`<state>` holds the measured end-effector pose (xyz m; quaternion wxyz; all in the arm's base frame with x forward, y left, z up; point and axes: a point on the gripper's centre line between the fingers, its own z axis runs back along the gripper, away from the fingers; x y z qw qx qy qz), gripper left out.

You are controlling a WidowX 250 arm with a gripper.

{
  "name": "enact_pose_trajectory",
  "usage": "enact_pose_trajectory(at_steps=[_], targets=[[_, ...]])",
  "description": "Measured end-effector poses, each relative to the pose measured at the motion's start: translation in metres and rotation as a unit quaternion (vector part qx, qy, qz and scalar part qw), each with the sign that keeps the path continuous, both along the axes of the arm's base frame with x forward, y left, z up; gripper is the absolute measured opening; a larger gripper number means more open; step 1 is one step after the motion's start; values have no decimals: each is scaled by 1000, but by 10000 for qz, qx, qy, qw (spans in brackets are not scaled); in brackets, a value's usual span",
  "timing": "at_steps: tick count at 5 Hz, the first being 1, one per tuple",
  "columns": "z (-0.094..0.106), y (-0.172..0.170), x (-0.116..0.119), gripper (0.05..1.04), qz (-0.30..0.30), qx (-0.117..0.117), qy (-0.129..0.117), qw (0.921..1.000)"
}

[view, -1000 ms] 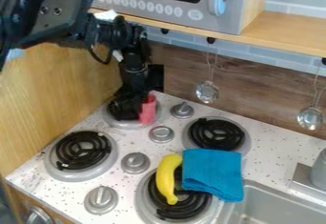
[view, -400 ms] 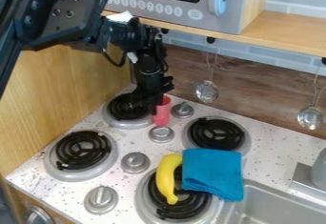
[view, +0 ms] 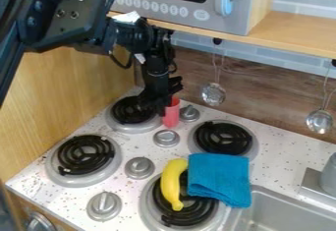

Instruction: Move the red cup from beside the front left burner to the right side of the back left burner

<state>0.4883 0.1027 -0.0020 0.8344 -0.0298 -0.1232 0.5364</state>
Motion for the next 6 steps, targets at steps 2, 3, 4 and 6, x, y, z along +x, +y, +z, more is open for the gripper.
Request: enact_pose_trajectory(at_steps=[2,3,4,6], targets=[[-2,2,2,103,79,101,-104,9999],[-7,2,1,145,174,71,-83,9998],[-16,1,-4,356,198,47,-3,9998],[-15,-7,-20,937,108,-165,75,9998]])
